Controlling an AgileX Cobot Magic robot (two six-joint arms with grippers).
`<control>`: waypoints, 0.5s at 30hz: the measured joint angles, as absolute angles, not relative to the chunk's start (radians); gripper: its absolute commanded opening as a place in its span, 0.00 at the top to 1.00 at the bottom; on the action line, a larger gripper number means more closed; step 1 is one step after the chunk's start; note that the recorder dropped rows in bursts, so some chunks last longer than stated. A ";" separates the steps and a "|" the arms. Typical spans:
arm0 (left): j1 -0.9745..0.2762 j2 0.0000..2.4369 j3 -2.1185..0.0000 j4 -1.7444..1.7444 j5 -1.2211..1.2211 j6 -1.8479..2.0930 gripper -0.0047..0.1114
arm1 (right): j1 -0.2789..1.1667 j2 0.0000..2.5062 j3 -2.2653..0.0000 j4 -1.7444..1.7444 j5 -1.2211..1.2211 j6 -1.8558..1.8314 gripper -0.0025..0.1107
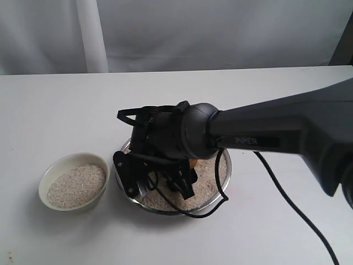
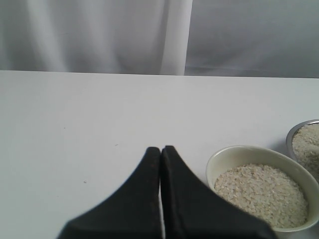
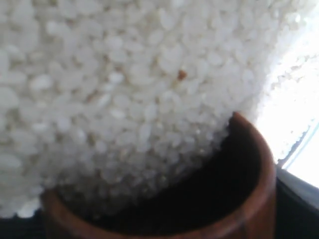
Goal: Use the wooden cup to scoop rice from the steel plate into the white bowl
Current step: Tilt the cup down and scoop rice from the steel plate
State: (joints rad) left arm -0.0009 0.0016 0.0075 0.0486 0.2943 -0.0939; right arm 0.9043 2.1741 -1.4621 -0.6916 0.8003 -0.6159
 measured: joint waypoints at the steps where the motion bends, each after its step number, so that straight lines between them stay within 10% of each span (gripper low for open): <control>1: -0.001 0.002 0.008 0.049 0.294 -0.094 0.96 | 0.902 2.174 -1.462 -0.678 0.800 -0.610 0.98; 15: -0.001 0.002 0.008 0.049 0.294 -0.094 0.96 | 0.852 2.163 -1.468 -0.488 0.761 -0.599 0.98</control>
